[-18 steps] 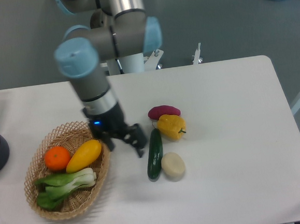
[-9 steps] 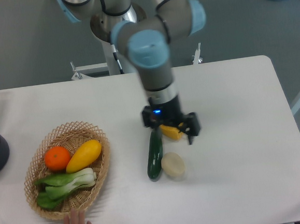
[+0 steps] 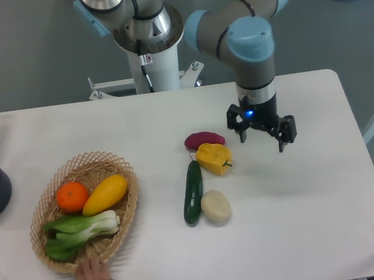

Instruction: Place the mango in the basket

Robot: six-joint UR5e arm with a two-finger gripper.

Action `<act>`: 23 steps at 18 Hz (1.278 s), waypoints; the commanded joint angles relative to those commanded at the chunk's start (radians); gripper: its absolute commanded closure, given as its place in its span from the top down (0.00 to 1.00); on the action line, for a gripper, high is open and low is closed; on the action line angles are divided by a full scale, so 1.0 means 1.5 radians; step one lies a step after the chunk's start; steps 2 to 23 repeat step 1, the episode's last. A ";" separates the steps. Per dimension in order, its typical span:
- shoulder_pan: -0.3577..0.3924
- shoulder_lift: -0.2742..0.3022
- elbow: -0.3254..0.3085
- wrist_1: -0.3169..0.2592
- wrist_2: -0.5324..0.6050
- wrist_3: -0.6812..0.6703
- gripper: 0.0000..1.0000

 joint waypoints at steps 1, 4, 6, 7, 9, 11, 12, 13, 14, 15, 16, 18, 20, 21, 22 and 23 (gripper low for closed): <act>-0.001 0.000 0.000 -0.001 0.000 0.000 1.00; -0.001 0.000 0.000 -0.001 0.000 0.000 1.00; -0.001 0.000 0.000 -0.001 0.000 0.000 1.00; -0.001 0.000 0.000 -0.001 0.000 0.000 1.00; -0.001 0.000 0.000 -0.001 0.000 0.000 1.00; -0.001 0.000 0.000 -0.001 0.000 0.000 1.00; -0.001 0.000 0.000 -0.001 0.000 0.000 1.00; -0.001 0.000 0.000 -0.001 0.000 0.000 1.00; -0.001 0.000 0.000 -0.001 0.000 0.000 1.00; -0.001 0.000 0.000 -0.001 0.000 0.000 1.00; -0.001 0.000 0.000 -0.001 0.000 0.000 1.00; -0.001 0.000 0.000 -0.001 0.000 0.000 1.00; -0.001 0.000 0.000 -0.001 0.000 0.000 1.00; -0.001 0.000 0.000 -0.001 0.000 0.000 1.00; -0.001 0.000 0.000 -0.001 0.000 0.000 1.00; -0.001 0.000 0.000 -0.001 0.000 0.000 1.00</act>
